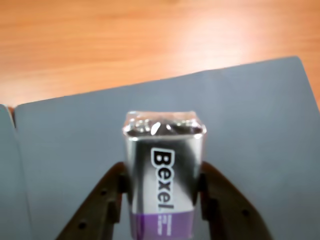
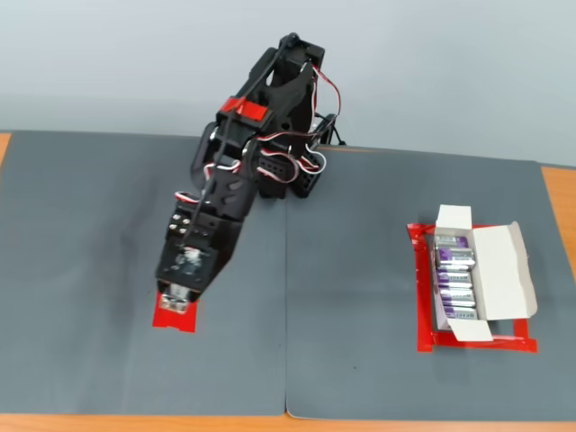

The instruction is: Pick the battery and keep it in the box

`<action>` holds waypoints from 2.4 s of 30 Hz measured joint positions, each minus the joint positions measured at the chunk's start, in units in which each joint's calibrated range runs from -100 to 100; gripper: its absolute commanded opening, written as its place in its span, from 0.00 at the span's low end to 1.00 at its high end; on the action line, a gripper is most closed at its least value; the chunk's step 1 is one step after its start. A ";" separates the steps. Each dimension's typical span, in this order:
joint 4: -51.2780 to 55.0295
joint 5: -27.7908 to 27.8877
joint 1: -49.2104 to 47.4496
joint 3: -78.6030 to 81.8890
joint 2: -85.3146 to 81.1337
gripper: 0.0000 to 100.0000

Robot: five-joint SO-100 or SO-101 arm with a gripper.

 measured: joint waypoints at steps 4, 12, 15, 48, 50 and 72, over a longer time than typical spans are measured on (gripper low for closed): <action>0.00 0.00 -4.20 0.00 -1.36 0.02; 0.00 0.00 -12.82 -2.42 -1.95 0.02; 0.00 0.00 -16.43 -3.41 -2.04 0.02; 6.24 0.10 -54.16 -3.59 6.54 0.02; 6.24 0.10 -55.42 -3.68 7.82 0.02; 5.64 0.10 -65.51 -16.88 24.64 0.02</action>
